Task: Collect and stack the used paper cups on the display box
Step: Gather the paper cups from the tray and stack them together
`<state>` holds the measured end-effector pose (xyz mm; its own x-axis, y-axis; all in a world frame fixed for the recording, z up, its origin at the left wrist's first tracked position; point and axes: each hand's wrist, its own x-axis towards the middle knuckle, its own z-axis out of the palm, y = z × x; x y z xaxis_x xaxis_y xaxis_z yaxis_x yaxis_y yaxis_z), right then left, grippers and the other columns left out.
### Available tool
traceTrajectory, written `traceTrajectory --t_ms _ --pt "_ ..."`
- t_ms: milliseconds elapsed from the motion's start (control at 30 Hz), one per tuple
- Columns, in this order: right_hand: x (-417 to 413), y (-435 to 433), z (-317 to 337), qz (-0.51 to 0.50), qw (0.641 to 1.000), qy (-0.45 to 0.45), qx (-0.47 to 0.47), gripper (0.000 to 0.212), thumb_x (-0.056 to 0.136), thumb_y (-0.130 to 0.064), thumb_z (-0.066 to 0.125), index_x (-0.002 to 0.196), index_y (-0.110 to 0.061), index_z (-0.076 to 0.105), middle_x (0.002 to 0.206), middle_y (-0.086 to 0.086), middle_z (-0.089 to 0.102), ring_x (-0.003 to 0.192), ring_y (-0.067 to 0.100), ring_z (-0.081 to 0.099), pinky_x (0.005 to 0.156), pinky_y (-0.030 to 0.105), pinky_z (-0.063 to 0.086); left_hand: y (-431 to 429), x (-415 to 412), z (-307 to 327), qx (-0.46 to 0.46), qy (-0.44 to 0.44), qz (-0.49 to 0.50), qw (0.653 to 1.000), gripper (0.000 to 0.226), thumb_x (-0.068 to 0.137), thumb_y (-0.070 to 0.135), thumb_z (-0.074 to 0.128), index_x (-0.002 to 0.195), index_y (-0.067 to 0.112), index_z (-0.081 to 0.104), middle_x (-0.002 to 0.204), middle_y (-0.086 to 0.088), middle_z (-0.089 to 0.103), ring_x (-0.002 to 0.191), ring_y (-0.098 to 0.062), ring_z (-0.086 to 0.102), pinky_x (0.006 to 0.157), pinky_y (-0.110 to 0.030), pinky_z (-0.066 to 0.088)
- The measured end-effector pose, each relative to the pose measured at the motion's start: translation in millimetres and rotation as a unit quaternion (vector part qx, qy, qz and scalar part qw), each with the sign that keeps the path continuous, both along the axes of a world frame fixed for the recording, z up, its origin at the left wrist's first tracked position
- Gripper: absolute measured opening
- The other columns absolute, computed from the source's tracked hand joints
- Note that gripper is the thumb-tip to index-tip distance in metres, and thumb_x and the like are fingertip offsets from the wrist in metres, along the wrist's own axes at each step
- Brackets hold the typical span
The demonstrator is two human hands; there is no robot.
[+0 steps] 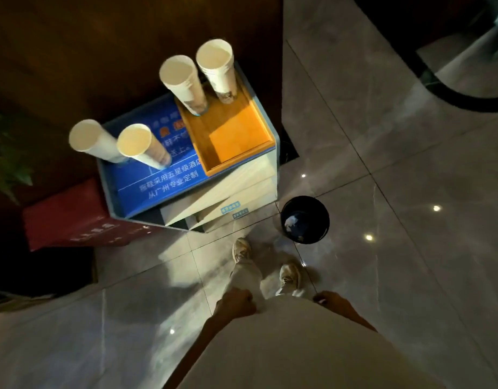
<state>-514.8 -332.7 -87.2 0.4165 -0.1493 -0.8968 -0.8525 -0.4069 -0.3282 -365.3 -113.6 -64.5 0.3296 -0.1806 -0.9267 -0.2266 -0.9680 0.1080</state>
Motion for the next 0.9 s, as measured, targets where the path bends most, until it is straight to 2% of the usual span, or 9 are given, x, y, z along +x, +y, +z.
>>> traceTrajectory --t_ms 100,200,367,433,533,667,733,767,900 --pt "13 6 6 0.054 0.998 0.008 0.023 0.028 0.095 -0.028 0.052 0.119 -0.016 0.063 0.129 0.009 0.061 0.114 0.021 0.057 0.088 0.023 0.039 9 12 10 -0.04 0.002 0.039 0.998 0.038 0.081 0.035 0.059 0.116 0.021 0.065 0.124 -0.003 0.063 0.11 -0.017 0.058 0.093 -0.03 0.049" --pt "36 8 12 0.101 0.994 0.031 0.025 0.035 0.097 -0.034 0.048 0.125 -0.017 0.061 0.135 0.008 0.056 0.122 0.023 0.053 0.096 0.026 0.04 21 23 15 -0.052 -0.006 0.05 0.997 0.036 0.086 0.035 0.057 0.118 0.018 0.064 0.125 -0.006 0.063 0.111 -0.02 0.059 0.091 -0.03 0.046" --pt "76 20 18 0.125 0.991 0.048 -0.013 0.035 0.094 -0.034 0.049 0.116 -0.012 0.065 0.127 0.008 0.062 0.112 0.022 0.059 0.09 0.028 0.044 37 52 22 -0.087 -0.019 0.078 0.993 0.033 0.091 0.035 0.053 0.113 0.014 0.065 0.121 -0.008 0.065 0.107 -0.021 0.061 0.08 -0.024 0.041" --pt "94 26 23 0.107 0.993 0.028 -0.03 0.037 0.091 -0.036 0.053 0.111 -0.008 0.068 0.12 0.01 0.066 0.108 0.023 0.061 0.089 0.03 0.047 41 77 32 -0.113 -0.038 0.095 0.988 0.032 0.093 0.033 0.053 0.113 0.011 0.064 0.12 -0.01 0.066 0.109 -0.023 0.061 0.085 -0.027 0.045" --pt "129 31 35 0.073 0.995 -0.029 -0.062 0.038 0.085 -0.035 0.057 0.102 -0.003 0.068 0.112 0.016 0.068 0.104 0.028 0.063 0.087 0.036 0.049 40 118 50 -0.159 -0.088 0.113 0.977 0.029 0.092 0.031 0.056 0.116 0.017 0.064 0.12 -0.006 0.068 0.109 -0.021 0.062 0.093 -0.031 0.048" --pt "193 35 64 0.062 0.992 -0.089 -0.071 0.025 0.09 -0.029 0.055 0.1 -0.01 0.068 0.104 0.006 0.068 0.097 0.022 0.062 0.077 0.03 0.046 28 177 80 -0.241 -0.144 0.108 0.954 0.024 0.092 0.035 0.059 0.113 0.026 0.064 0.121 0.0 0.067 0.107 -0.016 0.061 0.088 -0.026 0.045" --pt "225 34 85 0.058 0.987 -0.129 -0.073 0.02 0.092 -0.03 0.053 0.088 -0.015 0.066 0.09 0.003 0.067 0.09 0.023 0.064 0.07 0.024 0.047 18 208 96 -0.279 -0.162 0.064 0.945 0.03 0.092 0.038 0.059 0.119 0.026 0.061 0.125 0.0 0.066 0.109 -0.017 0.061 0.085 -0.023 0.043" --pt "241 33 94 0.051 0.985 -0.148 -0.077 0.021 0.092 -0.029 0.053 0.088 -0.014 0.066 0.089 0.004 0.067 0.09 0.025 0.064 0.071 0.027 0.048 14 223 106 -0.295 -0.168 0.055 0.939 0.033 0.092 0.039 0.059 0.121 0.025 0.06 0.126 0.0 0.065 0.11 -0.017 0.061 0.086 -0.023 0.044" --pt "303 20 134 0.011 0.971 -0.213 -0.105 0.034 0.09 -0.035 0.058 0.117 -0.015 0.062 0.119 0.007 0.066 0.111 0.022 0.061 0.098 0.035 0.045 -9 280 148 -0.38 -0.235 0.011 0.894 0.037 0.091 0.036 0.062 0.123 0.018 0.063 0.126 -0.005 0.067 0.112 -0.022 0.063 0.092 -0.029 0.048"
